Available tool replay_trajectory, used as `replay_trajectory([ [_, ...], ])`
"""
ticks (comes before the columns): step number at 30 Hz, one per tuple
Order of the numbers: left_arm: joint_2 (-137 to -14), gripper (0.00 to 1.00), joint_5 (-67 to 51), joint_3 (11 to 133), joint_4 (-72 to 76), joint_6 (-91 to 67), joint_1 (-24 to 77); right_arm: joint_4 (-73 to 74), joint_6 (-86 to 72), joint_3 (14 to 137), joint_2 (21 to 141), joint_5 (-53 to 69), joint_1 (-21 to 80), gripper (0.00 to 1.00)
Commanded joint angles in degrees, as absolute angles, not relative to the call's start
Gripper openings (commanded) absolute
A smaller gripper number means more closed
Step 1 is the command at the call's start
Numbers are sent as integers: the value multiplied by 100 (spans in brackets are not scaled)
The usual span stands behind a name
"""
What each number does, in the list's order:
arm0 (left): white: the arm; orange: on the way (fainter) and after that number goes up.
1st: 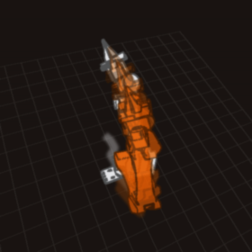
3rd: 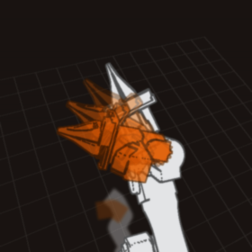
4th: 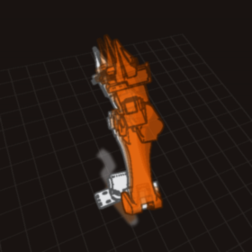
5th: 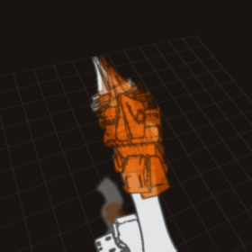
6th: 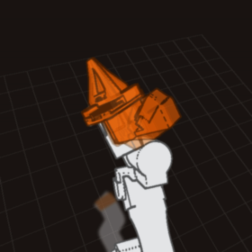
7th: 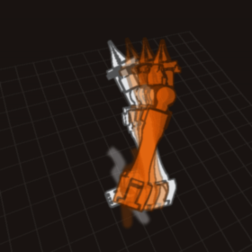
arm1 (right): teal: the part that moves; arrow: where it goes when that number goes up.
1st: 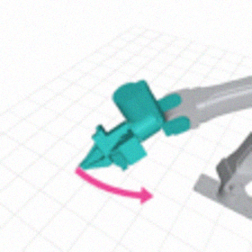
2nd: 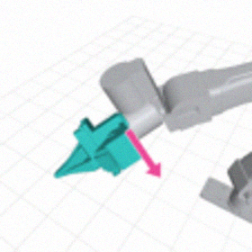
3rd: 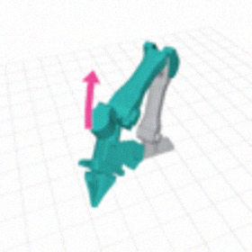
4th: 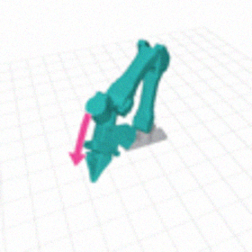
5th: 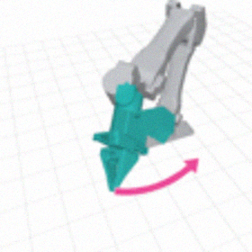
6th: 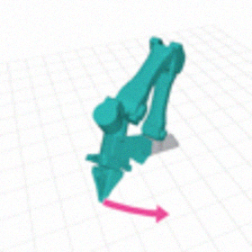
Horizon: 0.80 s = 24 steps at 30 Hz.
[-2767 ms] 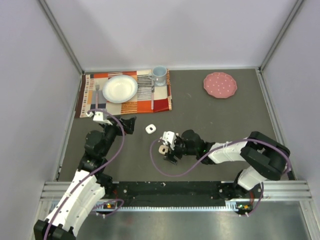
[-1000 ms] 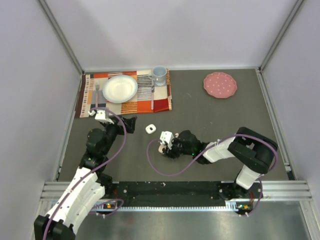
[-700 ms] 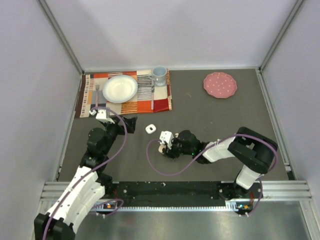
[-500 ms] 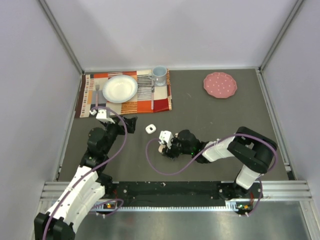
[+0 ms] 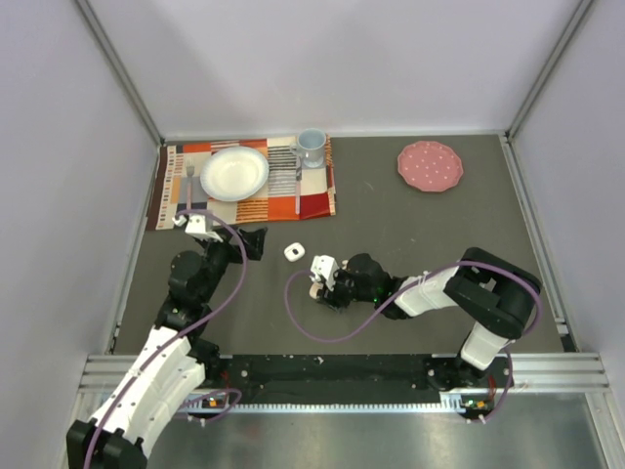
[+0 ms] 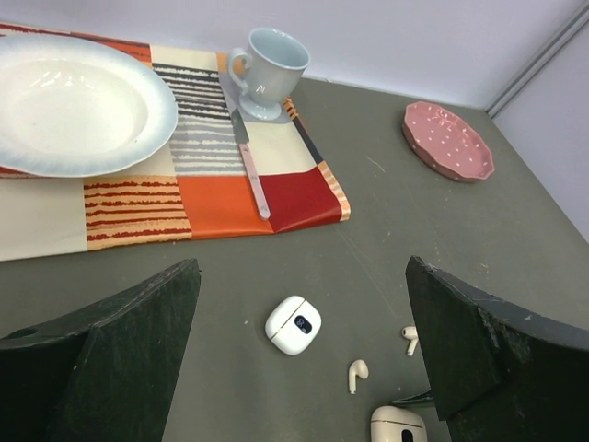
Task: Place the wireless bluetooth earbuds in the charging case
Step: Pick up the charging case from the center of the board.
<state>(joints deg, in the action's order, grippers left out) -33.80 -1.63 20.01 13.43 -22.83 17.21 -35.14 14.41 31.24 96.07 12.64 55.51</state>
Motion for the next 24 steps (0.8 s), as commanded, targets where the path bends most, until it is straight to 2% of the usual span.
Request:
replay_trajectory([
  [1,-3217,99,-141,1942,1749,-2347,1679,-3349,1529,3102,9501,1195,5607,42],
  [2,-3199,99,-141,1916,1766,-2347,1679,-3331,1538,3103,9484,1230,5607,38],
  [3,-3191,99,-149,1907,1784,-2338,1679,-3288,1555,3120,9449,1248,5616,29],
  [12,-3498,99,-544,2241,1626,-2725,1670,-3252,1626,3120,8668,1248,5607,15],
  [16,-3630,99,-913,2311,1749,-2742,1670,-3068,1810,3120,7894,1143,5608,0],
  [24,-4376,99,-2617,2873,1801,-2891,1582,-1969,2485,3340,6296,1143,5721,0],
])
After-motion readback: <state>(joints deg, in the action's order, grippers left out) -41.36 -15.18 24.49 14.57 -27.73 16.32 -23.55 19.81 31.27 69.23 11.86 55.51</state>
